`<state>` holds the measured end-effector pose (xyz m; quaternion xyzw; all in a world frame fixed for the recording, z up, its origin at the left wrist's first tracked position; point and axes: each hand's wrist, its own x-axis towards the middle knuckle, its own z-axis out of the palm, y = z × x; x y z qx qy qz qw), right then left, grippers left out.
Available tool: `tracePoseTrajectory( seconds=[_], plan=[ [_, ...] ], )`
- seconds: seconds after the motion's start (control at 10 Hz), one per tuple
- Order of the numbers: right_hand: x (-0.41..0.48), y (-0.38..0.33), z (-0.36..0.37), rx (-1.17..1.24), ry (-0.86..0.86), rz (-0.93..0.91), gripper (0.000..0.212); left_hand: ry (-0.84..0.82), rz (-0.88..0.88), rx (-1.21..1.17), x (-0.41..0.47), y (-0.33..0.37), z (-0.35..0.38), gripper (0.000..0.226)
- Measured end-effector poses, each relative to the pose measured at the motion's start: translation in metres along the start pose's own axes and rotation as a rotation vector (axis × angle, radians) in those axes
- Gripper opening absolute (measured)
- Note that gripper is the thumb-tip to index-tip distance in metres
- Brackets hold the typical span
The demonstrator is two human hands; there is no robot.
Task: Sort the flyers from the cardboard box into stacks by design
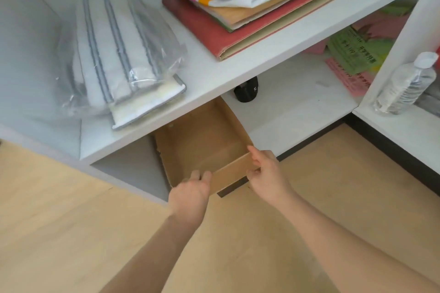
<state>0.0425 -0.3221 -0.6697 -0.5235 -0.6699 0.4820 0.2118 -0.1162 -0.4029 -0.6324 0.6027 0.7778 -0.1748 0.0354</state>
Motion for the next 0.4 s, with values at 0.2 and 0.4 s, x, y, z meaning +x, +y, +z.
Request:
tracePoseTrajectory(
  seconds=[0.2, 0.4],
  plan=[
    [0.026, -0.014, 0.004, -0.06, -0.21, -0.056, 0.075, 0.081, -0.01, -0.011, 0.025, 0.009, 0.007, 0.06],
    [0.027, -0.018, -0.009, -0.019, -0.327, -0.001, 0.08, 0.041, -0.009, -0.184, 0.025, 0.011, 0.014, 0.071]
  ],
)
